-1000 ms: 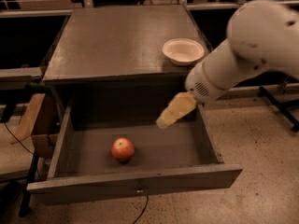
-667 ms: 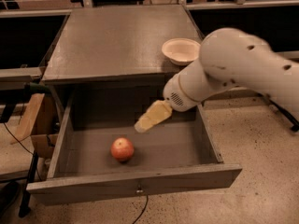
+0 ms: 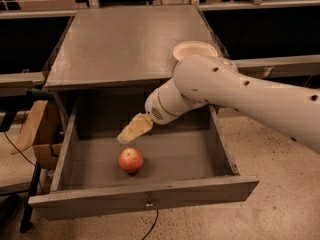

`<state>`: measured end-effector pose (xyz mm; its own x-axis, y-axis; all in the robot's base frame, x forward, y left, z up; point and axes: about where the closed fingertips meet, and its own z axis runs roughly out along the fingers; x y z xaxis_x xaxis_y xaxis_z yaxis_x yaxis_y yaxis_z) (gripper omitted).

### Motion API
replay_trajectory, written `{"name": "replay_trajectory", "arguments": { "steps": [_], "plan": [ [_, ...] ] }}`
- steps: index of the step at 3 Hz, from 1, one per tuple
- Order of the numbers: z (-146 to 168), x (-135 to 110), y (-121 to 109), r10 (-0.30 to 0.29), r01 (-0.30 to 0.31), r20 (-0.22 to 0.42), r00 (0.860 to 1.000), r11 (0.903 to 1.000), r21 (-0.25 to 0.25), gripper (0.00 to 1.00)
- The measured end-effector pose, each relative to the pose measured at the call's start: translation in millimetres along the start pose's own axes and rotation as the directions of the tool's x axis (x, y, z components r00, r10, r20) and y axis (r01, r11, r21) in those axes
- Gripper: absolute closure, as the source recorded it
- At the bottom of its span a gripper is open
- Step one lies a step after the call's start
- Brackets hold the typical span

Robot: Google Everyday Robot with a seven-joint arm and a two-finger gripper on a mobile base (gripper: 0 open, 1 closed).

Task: Pick apple from top drawer and place on counter

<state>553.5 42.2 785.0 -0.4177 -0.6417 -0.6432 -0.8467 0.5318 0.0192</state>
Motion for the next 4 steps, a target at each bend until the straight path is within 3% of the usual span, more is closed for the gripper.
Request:
{"name": "replay_trajectory", "arguments": {
  "steps": [1, 2, 3, 4],
  "plan": [
    [28.4, -0.1, 7.3, -0.011, 0.009, -0.071, 0.997, 0.9998, -0.019, 0.00],
    [32.4, -3.4, 11.9, -0.015, 0.013, -0.077, 0.997, 0.9996, -0.025, 0.00],
    [40.8, 3.8, 10.1, -0.011, 0.007, -0.088, 0.996, 0.9993, -0.037, 0.00],
    [62.9, 28.7, 12.2, 0.013, -0.021, -0.116, 0.993, 0.9973, -0.071, 0.00]
  ]
}}
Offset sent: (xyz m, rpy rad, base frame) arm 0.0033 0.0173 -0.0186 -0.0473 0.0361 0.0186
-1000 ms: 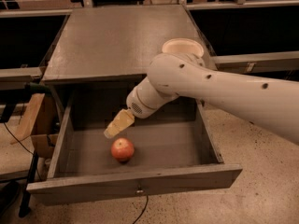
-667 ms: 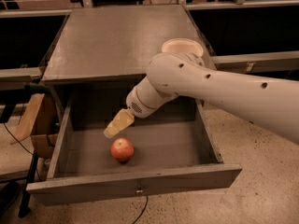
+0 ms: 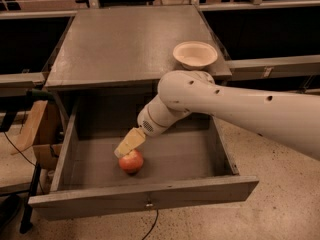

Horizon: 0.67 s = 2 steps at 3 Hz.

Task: Pick apple from top drawer and place on counter

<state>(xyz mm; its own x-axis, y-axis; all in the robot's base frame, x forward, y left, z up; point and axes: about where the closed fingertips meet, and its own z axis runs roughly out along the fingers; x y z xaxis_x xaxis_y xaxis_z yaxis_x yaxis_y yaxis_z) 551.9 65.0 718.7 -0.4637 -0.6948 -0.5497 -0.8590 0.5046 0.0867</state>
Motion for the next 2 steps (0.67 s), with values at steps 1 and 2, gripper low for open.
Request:
{"name": "replay_trajectory", "arguments": {
  "steps": [1, 2],
  "plan": [
    [24.7, 28.7, 1.6, 0.037, -0.037, -0.003, 0.999, 0.9989, -0.029, 0.00],
    [47.2, 44.9, 7.5, 0.048, -0.047, 0.007, 0.999, 0.9980, -0.042, 0.00]
  ]
}}
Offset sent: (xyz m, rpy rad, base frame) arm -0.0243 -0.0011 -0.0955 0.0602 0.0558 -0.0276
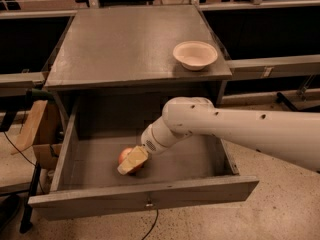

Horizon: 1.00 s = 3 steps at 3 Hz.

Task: Pick apple from top drawer and place on counter

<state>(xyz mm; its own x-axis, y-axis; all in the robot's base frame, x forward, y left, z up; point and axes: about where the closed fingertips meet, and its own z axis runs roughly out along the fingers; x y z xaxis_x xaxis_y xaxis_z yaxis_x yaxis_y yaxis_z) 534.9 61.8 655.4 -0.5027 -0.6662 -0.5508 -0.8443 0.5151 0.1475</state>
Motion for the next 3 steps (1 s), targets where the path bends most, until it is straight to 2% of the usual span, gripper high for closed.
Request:
{"name": "replay_trajectory", "arguments": {
  "steps": [2, 3],
  "plan": [
    [48.9, 3.0, 18.4, -0.018, 0.018, 0.037, 0.999, 0.9998, -0.002, 0.00],
    [62.1, 3.7, 20.5, -0.014, 0.014, 0.043, 0.999, 0.9999, -0.004, 0.19]
  ]
}}
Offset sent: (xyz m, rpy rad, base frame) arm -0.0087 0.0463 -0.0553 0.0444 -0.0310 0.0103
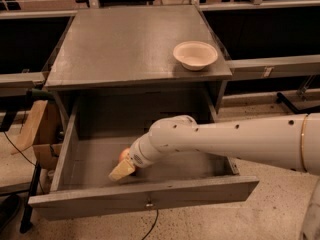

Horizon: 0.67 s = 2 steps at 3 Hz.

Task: Pick apple from top drawer and place on counter

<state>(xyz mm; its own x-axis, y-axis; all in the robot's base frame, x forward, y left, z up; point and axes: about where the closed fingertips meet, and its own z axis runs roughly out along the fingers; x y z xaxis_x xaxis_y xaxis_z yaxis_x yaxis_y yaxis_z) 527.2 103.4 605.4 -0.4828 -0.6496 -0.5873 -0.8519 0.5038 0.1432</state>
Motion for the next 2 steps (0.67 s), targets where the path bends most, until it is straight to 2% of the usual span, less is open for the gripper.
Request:
{"name": "replay_trajectory", "arguments": {
  "steps": [1, 2],
  "plan": [
    [0.0, -1.6, 0.0, 0.005, -0.006, 0.023, 1.000, 0.9999, 0.012, 0.50],
    [-8.6, -6.5, -0.9, -0.001, 0.000, 0.038, 0.999, 0.9996, 0.030, 0.72]
  ]
}}
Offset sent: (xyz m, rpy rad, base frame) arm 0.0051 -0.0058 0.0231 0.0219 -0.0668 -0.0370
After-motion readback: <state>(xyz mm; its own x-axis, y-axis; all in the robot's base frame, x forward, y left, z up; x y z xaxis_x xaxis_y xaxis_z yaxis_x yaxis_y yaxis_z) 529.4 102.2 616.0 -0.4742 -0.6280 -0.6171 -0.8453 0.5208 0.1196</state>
